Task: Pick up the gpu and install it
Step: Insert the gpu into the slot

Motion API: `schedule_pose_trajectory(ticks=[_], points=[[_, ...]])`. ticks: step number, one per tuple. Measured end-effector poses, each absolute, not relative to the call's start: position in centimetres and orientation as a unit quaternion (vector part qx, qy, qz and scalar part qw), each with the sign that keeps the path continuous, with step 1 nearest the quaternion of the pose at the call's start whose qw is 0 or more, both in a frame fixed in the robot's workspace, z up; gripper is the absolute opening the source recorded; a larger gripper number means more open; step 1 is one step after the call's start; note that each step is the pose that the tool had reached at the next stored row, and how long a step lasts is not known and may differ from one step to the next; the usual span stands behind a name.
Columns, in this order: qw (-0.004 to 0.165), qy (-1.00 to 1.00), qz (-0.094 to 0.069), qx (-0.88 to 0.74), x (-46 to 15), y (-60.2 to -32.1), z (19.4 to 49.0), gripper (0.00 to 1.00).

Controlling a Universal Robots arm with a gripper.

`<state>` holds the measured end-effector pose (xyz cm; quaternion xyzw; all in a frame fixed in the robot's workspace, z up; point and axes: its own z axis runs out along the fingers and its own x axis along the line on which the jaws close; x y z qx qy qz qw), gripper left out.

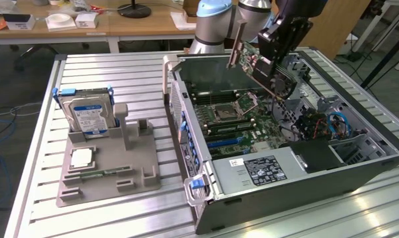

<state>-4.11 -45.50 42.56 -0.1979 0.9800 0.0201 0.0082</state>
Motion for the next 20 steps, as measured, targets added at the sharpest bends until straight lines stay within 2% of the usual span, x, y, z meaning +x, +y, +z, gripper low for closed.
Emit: schedule_pose_trajectory(ticks=[20], points=[[0.007,0.963,0.021,-0.269,-4.11,-45.50,42.56,0.26]])
